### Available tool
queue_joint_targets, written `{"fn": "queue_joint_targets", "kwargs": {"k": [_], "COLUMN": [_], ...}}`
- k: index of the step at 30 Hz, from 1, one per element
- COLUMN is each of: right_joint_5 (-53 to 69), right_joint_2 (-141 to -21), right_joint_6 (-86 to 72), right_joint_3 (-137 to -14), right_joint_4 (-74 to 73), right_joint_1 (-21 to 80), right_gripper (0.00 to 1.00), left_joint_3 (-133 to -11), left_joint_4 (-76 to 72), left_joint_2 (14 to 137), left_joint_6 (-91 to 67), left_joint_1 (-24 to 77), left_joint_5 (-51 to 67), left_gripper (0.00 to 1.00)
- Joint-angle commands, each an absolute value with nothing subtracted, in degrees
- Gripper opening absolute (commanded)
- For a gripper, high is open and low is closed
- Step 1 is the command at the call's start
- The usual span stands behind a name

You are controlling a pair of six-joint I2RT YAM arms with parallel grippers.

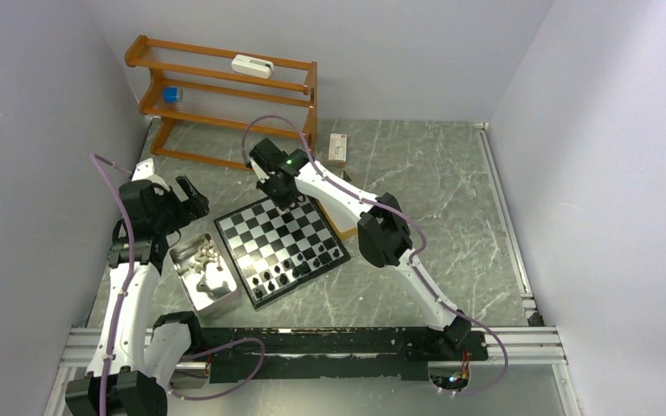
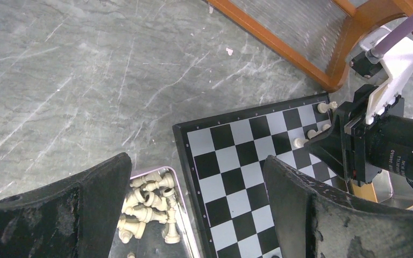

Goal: Set up the chess pieces on the board
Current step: Place the chess piece on the chessboard.

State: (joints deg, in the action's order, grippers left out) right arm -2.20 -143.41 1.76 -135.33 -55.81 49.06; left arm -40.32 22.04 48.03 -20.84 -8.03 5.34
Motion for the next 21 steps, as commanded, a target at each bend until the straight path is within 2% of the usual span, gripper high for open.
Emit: {"fn": "queue_joint_targets", "kwargs": {"k": [1, 9, 16, 21], "right_joint_5": [-3.18, -2.73, -2.46, -2.03], "right_joint_2": [-144.58, -144.18, -141.79, -138.45], "right_joint_6": [1.9, 1.94, 0.97, 0.47], "right_joint_3": [-136.77, -135.74, -134.43, -134.02], "right_joint_4": [-55.05, -54.28, -52.69, -51.16], "right_joint_1": [48.69, 48.66, 48.6, 48.6], "right_gripper": [0.21, 0.19, 0.27, 0.38], "left_joint_3": [-40.51, -40.6, -40.98, -43.34], "left_joint_4": [21.18, 21.27, 22.26, 28.99], "left_joint_2": [47.2, 47.29, 48.08, 51.02], "left_joint_6": [-20.99, -21.08, -21.56, -26.88], "left_joint_1": [-7.82, -7.82, -7.82, -6.84], "left_joint_5": [4.31, 3.96, 2.3, -8.84], "left_gripper": [0.97, 0.97, 0.97, 0.98]}}
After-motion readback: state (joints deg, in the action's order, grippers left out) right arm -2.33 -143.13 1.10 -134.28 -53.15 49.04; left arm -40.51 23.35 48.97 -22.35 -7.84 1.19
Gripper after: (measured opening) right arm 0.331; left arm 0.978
